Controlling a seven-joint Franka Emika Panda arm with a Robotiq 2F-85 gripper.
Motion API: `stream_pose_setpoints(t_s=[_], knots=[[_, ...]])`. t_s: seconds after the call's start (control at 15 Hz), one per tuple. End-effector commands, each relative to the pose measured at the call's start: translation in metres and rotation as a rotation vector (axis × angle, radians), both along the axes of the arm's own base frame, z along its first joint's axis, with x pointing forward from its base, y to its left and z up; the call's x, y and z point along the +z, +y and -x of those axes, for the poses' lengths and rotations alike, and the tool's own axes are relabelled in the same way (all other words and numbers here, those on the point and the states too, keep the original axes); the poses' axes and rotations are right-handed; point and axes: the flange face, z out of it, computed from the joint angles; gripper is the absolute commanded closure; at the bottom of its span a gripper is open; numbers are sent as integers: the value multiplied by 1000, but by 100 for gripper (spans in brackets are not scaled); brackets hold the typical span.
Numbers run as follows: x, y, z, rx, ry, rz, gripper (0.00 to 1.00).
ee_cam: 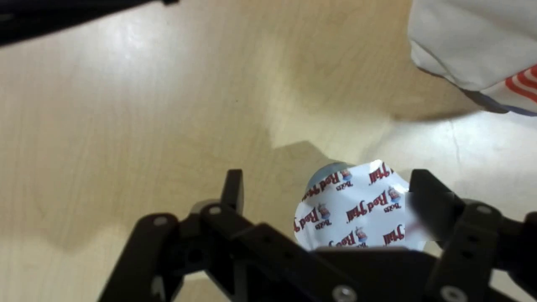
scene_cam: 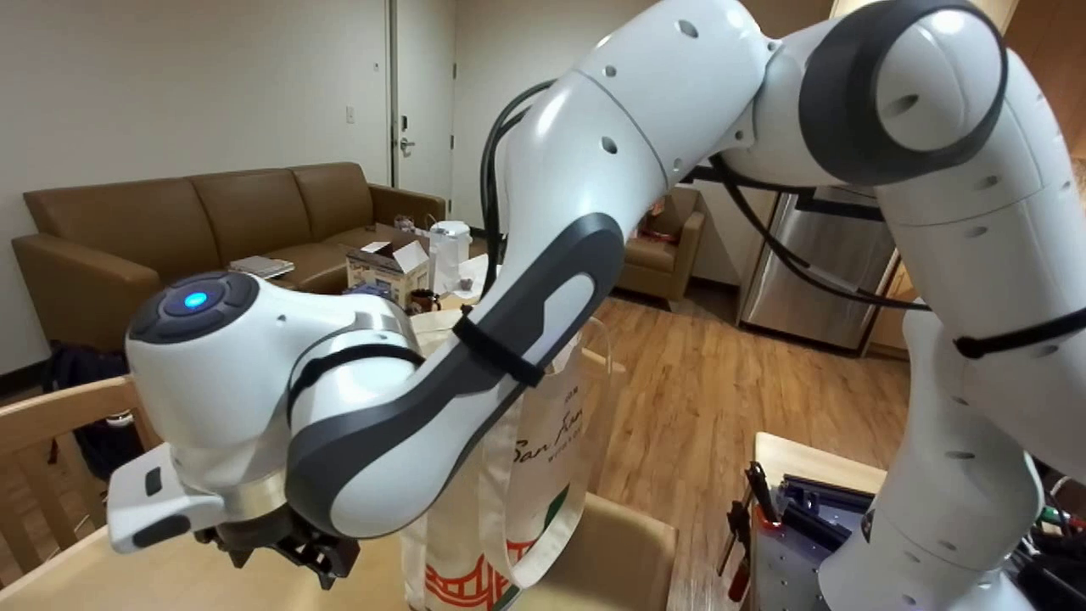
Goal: Move the yogurt to the right side of the table
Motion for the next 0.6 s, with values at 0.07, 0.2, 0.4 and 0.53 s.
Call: stream_pose_setpoints(t_s=[0.07, 0.2, 0.4, 0.53], knots=[[5, 6, -9, 83, 131, -104, 0], [11, 5, -9, 84, 180, -109, 0], [15, 6, 1, 84, 252, -67, 0], [11, 11, 9, 86, 261, -61, 0]])
